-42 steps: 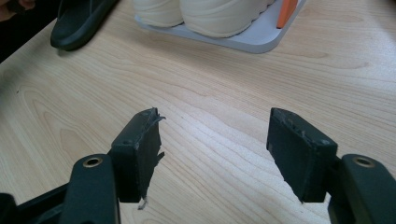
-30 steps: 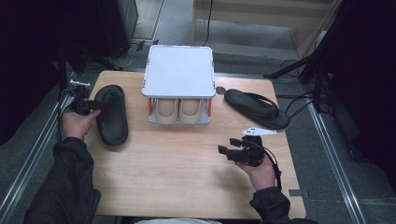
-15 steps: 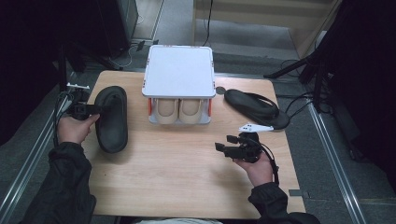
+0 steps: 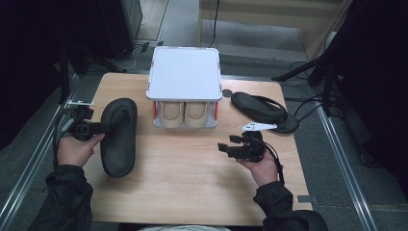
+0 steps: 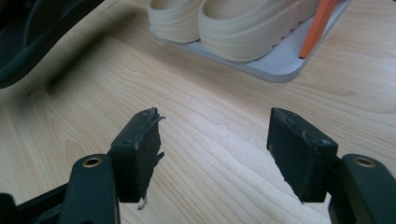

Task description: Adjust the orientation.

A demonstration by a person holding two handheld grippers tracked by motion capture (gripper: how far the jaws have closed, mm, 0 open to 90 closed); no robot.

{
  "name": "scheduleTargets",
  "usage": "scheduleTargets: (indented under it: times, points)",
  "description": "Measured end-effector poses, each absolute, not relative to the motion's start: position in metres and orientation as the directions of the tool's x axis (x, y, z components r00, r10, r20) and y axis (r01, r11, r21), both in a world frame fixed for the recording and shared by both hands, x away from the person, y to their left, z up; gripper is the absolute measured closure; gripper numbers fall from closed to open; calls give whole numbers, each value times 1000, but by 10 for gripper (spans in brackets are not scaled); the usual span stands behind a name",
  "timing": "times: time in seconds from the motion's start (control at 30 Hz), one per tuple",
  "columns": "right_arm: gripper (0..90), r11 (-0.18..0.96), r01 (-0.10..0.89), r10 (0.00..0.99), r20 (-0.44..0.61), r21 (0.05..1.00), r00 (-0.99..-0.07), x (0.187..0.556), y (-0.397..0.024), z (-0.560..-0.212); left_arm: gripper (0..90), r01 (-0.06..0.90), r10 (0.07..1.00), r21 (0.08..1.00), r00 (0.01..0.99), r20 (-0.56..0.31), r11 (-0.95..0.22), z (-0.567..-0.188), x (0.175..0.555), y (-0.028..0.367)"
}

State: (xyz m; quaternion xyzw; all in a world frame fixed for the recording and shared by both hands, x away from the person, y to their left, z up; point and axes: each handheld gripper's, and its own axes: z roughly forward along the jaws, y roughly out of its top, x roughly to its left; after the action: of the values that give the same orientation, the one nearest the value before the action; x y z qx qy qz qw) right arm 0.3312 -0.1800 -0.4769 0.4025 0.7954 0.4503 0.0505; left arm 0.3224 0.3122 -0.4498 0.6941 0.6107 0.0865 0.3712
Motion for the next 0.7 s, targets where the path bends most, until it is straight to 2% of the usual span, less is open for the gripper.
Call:
scheduleTargets:
  times: [0.43, 0.7]
  points:
    - [352, 298, 579, 665, 270, 759, -696, 339, -170, -476, 687, 772, 877, 635, 327, -351, -34, -450, 275, 268]
    - [352, 303, 579, 666, 267, 757, -697, 339, -169, -476, 686, 769, 845, 635, 388, -367, -77, -454, 260, 240]
